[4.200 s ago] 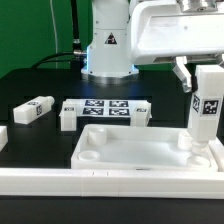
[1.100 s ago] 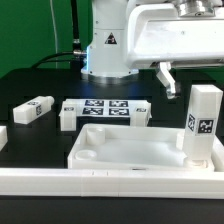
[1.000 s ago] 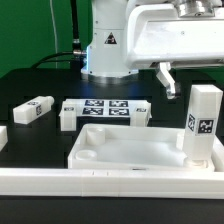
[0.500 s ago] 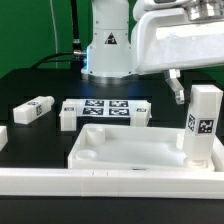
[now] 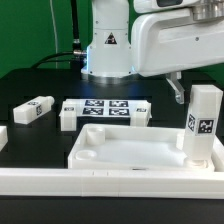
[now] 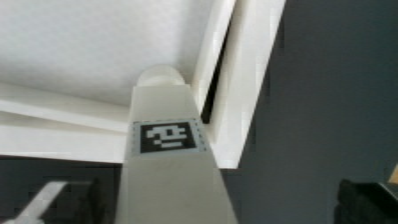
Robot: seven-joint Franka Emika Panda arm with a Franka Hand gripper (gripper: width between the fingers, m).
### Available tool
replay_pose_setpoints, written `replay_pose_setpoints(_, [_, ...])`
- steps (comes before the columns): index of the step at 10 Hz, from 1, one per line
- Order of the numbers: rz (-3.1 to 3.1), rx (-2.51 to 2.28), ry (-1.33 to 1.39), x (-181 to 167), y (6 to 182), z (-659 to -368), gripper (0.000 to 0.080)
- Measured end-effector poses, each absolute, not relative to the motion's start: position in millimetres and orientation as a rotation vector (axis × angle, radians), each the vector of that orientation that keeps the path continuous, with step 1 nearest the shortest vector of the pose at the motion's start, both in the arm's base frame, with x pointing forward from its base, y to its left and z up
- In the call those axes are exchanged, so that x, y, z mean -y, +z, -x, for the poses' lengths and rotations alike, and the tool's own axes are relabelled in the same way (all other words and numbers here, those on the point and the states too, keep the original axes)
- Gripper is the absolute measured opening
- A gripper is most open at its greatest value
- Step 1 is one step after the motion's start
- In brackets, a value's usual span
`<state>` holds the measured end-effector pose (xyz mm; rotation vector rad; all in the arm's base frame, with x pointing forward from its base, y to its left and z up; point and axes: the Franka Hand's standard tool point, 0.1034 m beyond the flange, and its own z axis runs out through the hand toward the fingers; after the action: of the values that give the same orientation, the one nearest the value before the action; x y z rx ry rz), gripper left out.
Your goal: Assemble desk
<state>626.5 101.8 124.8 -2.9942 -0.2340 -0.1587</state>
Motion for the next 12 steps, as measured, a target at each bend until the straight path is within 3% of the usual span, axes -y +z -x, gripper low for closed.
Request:
replay_pose_setpoints(4, [3.071,0.431,-0.19,-91.9,127.4,-631.3,0.0649])
replay_pose_setpoints(12, [3.088,0.275,-0.106,-94.5,120.7,-634.4,0.0649])
